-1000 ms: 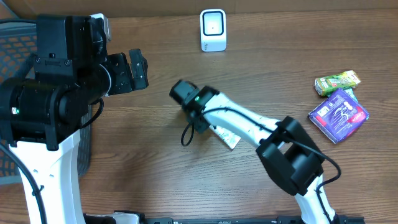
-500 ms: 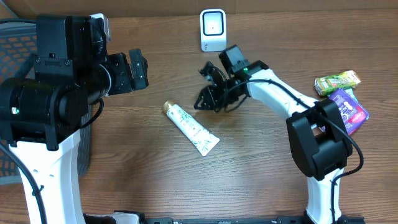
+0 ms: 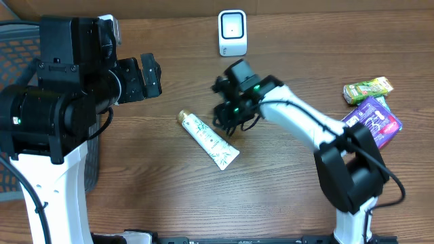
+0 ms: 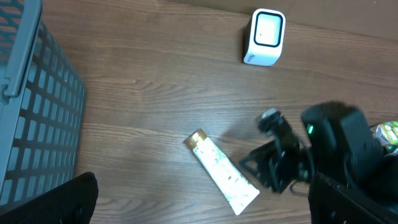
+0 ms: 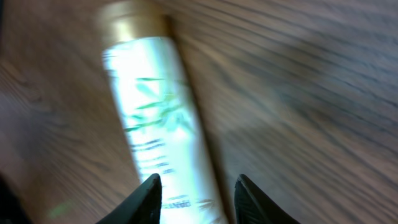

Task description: Scan the item barcode

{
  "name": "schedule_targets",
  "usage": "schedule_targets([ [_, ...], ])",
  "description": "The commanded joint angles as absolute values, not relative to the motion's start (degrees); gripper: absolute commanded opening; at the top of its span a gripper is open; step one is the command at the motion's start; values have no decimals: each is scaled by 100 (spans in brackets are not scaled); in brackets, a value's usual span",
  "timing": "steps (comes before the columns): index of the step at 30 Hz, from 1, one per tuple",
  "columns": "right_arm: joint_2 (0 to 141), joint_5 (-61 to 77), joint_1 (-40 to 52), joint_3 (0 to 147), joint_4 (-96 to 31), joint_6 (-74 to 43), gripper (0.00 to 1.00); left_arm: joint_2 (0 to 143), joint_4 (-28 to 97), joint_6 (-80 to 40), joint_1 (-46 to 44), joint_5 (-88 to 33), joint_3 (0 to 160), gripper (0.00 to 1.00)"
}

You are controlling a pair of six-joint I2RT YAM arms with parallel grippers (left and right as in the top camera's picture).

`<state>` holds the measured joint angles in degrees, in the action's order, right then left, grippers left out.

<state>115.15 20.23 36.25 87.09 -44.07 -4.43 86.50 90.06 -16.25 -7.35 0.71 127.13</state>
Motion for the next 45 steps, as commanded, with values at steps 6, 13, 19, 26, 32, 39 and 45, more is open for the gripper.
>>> schedule_targets([
  [6,11399,-976,5231,8847,-4351,-274,53,8689,8997,-1540,-714,106,12757,100],
  [13,11970,-2187,5734,8847,-4180,-97,55,8689,9000,-1540,-714,104,12757,100],
  [19,12287,-2541,5732,8847,-4053,54,55,8689,9000,-1540,-714,106,12757,100],
  [26,12357,-2434,5730,8838,-3900,67,54,8689,8997,-1540,-714,106,12757,100],
  [32,12359,-2462,5730,8486,-3642,71,54,8689,9000,-1540,-714,104,12755,100],
  [39,12359,-2436,5725,8438,-3756,21,48,8689,8997,-1540,-714,104,12755,100],
  [45,12357,-2399,5721,8438,-3804,-259,41,8689,8997,-1540,-716,104,12757,100],
])
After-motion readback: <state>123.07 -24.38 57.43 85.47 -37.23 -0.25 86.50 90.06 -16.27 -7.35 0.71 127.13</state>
